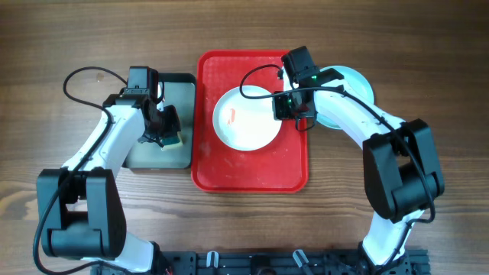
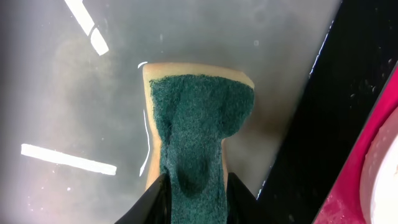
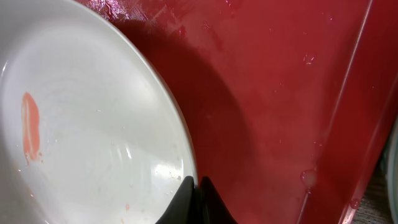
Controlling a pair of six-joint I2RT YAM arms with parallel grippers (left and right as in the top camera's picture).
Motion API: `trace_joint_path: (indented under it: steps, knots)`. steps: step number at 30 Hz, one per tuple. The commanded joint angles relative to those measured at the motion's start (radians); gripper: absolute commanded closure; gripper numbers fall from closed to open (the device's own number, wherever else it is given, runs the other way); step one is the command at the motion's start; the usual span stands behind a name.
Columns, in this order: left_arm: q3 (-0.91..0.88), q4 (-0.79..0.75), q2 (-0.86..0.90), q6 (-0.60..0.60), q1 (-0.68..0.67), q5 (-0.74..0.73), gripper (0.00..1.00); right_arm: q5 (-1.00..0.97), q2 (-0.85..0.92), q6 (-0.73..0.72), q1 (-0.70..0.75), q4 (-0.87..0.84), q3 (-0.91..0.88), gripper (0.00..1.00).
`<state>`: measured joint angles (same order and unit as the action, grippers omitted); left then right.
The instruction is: Clean dirty plates on tray and stack at the side
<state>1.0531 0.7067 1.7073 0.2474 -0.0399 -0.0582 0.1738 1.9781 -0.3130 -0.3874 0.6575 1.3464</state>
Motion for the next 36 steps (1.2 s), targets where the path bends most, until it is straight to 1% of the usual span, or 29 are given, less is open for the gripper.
trace_joint_path:
  steps: [1, 7, 10, 15, 19, 21, 23, 24, 26, 28, 32, 36]
  knots:
    - [-0.008, -0.007, 0.010, -0.009, 0.003, -0.011, 0.74, -0.022, -0.025, -0.002, 0.003, -0.005, 0.018, 0.96]
    - [-0.008, -0.023, 0.020, -0.009, 0.003, -0.011, 0.73, -0.022, -0.025, -0.002, 0.003, -0.005, 0.018, 0.96]
    - [-0.008, -0.031, 0.054, -0.009, 0.003, -0.011, 0.74, -0.022, -0.025, -0.002, 0.003, -0.006, 0.018, 0.96]
    - [-0.008, -0.035, 0.074, -0.009, 0.003, -0.011, 0.81, -0.022, -0.025, -0.002, 0.003, -0.006, 0.018, 0.96]
    - [-0.008, -0.037, 0.074, -0.009, 0.003, -0.006, 0.79, -0.022, -0.025, -0.002, 0.003, -0.006, 0.018, 0.96]
    - [-0.008, -0.037, 0.074, -0.009, 0.003, 0.010, 0.76, -0.022, -0.025, -0.002, 0.003, -0.006, 0.018, 0.96]
    - [-0.008, -0.037, 0.074, -0.009, 0.003, 0.016, 0.76, -0.022, -0.025, -0.002, 0.003, -0.006, 0.018, 0.96]
    - [-0.008, -0.037, 0.074, -0.009, 0.003, 0.016, 0.78, -0.022, -0.025, -0.002, 0.003, -0.006, 0.018, 0.96]
    - [-0.008, -0.037, 0.074, -0.009, 0.003, 0.015, 0.89, -0.022, -0.025, -0.002, 0.003, -0.005, 0.018, 0.96]
    - [-0.008, -0.037, 0.073, -0.009, 0.003, 0.014, 0.96, -0.022, -0.025, -0.002, 0.003, -0.006, 0.018, 0.96]
    - [-0.008, -0.034, 0.070, -0.010, 0.003, 0.014, 0.96, -0.022, -0.025, -0.002, 0.003, -0.006, 0.018, 0.96]
    - [-0.005, -0.034, 0.024, -0.079, 0.003, 0.014, 0.96, -0.022, -0.025, -0.002, 0.003, -0.006, 0.018, 0.96]
